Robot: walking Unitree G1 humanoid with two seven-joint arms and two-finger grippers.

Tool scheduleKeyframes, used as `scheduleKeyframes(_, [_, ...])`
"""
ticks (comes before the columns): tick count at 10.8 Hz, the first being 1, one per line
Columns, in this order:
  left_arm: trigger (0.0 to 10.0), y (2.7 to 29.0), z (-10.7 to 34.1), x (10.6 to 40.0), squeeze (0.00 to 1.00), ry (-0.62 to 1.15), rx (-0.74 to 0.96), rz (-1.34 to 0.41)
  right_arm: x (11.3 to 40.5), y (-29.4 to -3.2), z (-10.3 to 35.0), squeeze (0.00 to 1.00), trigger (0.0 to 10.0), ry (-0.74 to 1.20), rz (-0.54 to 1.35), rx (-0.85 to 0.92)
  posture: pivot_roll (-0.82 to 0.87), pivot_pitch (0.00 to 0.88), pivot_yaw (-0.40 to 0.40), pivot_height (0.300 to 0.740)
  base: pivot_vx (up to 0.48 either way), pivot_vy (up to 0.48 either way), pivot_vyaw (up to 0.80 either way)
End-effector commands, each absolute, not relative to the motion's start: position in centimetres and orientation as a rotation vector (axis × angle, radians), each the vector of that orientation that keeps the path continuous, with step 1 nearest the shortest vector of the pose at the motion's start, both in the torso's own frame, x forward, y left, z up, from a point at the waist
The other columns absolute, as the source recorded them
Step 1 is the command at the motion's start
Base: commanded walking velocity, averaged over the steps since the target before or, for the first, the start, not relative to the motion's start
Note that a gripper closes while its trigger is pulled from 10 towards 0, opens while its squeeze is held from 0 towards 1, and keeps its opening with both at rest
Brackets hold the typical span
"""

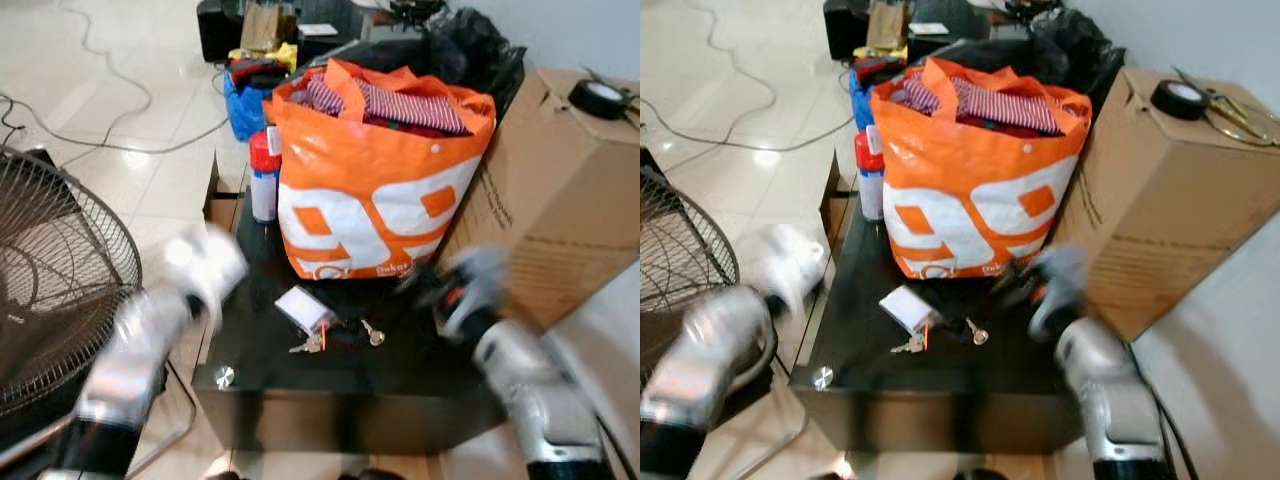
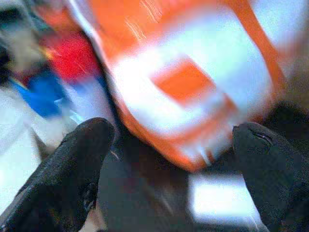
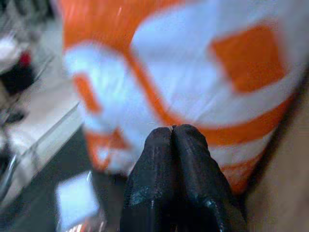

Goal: Hang keys on a hook

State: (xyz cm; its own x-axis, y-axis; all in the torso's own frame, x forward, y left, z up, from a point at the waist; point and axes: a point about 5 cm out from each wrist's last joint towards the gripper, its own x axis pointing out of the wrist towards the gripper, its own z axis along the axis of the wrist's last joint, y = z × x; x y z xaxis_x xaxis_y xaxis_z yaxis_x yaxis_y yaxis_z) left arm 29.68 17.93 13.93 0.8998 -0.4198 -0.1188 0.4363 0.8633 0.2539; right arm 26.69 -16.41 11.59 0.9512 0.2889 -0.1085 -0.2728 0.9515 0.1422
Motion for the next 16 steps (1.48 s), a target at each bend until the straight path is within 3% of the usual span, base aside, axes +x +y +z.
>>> scheduleKeyframes(1, [10.0, 18.3, 15.1, 29.9, 0.00, 0.005, 0.246, -0.345, 26.4, -17.2, 12.5, 0.00, 0.0, 0.079, 0.191, 0.174, -0.03, 0.000, -0.099, 0.740, 0.000, 0.000, 0.00])
scheduleKeyframes(4, [10.0, 17.4, 15.5, 28.9, 0.00, -0.024, 0.278, -0.247, 25.6, -16.4, 13.6, 0.00, 0.0, 0.058, 0.082, 0.229, -0.04, 0.000, -0.088, 0.740, 0.000, 0.000, 0.00])
scheduleKeyframes(5, [10.0, 17.0, 14.9, 29.0, 0.00, 0.001, 0.265, -0.238, 25.7, -16.2, 13.1, 0.00, 4.5, 0.091, 0.067, 0.187, -0.05, 0.000, -0.067, 0.740, 0.000, 0.000, 0.00])
scheduleKeyframes(6, [10.0, 17.0, 14.4, 29.0, 0.00, 0.020, 0.295, -0.242, 25.9, -16.1, 12.6, 0.00, 10.0, 0.120, 0.048, 0.144, -0.05, 0.000, -0.062, 0.740, 0.000, 0.000, 0.00])
scheduleKeyframes(10, [10.0, 16.9, 13.5, 28.7, 0.00, 0.050, 0.307, -0.229, 25.8, -16.2, 11.6, 0.00, 10.0, 0.198, 0.033, 0.059, -0.06, 0.000, -0.062, 0.740, 0.000, 0.000, 0.00])
scheduleKeyframes(16, [10.0, 16.8, 13.8, 28.7, 0.00, 0.045, 0.323, -0.225, 26.3, -15.7, 12.3, 0.00, 10.0, 0.168, 0.026, 0.126, -0.05, 0.000, -0.067, 0.740, 0.000, 0.000, 0.00])
